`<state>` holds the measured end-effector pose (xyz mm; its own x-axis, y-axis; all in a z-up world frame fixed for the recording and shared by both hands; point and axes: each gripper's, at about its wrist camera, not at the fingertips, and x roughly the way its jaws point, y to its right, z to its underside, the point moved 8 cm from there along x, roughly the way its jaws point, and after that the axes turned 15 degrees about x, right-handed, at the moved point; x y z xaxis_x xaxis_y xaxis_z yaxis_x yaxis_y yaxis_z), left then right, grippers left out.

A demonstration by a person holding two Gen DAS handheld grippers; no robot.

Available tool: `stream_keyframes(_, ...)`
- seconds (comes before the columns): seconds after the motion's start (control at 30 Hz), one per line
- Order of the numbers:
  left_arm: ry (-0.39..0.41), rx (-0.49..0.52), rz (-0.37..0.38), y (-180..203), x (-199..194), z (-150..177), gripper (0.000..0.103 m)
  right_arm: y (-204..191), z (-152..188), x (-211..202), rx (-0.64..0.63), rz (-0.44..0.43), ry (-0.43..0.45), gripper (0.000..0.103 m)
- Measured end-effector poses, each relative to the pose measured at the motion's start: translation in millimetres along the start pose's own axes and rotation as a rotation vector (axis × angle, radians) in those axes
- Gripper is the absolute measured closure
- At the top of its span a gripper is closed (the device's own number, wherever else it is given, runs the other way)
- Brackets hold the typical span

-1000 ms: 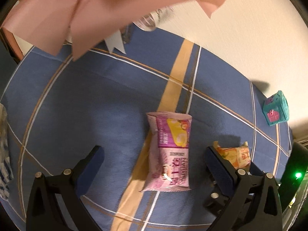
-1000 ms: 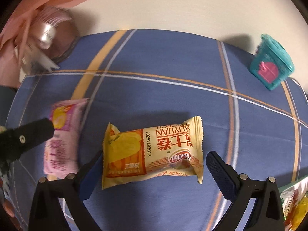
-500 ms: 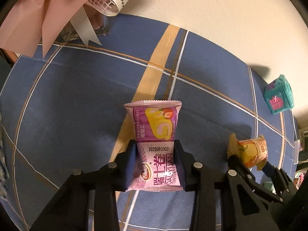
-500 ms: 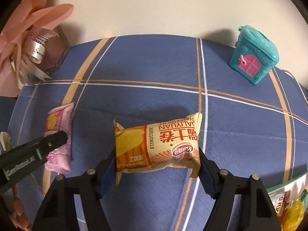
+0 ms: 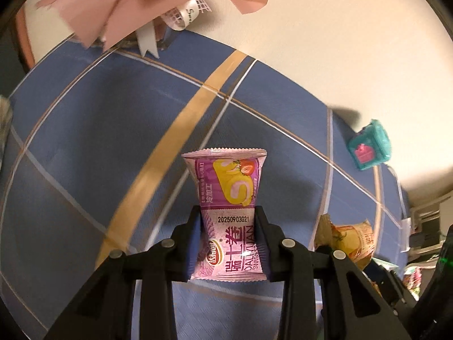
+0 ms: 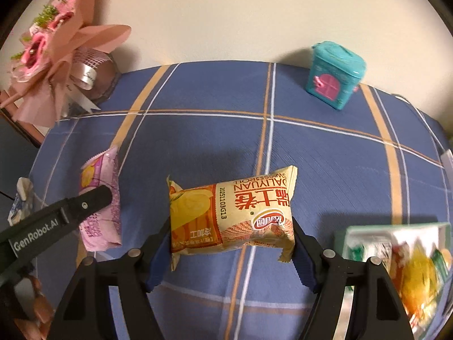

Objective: Organize snacks
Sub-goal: 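Grasp the pink roll packet with left gripper while right grasps the yellow-orange roll packet, then carry both roll packets over the tray and open both grippers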

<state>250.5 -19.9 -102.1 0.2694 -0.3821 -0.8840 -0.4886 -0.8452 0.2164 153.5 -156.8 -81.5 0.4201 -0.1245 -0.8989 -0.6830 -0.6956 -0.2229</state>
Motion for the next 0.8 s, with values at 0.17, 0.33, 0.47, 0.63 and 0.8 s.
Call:
stream_keyframes(0.17, 0.036, -0.039, 0.018, 17, -21, 23, 0.066, 17, 17, -35, 0.018, -0.012, 0.018, 0.027)
stream_keyframes(0.33, 0.075, -0.027, 0.013, 38, -48, 44, 0.066, 39, 31, -67, 0.033, -0.004, 0.052, 0.027)
stream_keyframes(0.47, 0.103, -0.010, 0.019, 56, -69, 58, 0.066, 57, 43, -90, 0.053, -0.003, 0.070, 0.027)
stream_keyframes(0.63, 0.139, 0.031, 0.025, 78, -89, 73, 0.066, 79, 59, -115, 0.081, -0.001, 0.094, 0.027)
stream_keyframes(0.8, 0.168, 0.061, 0.033, 99, -105, 85, 0.066, 95, 76, -133, 0.119, -0.002, 0.100, 0.027)
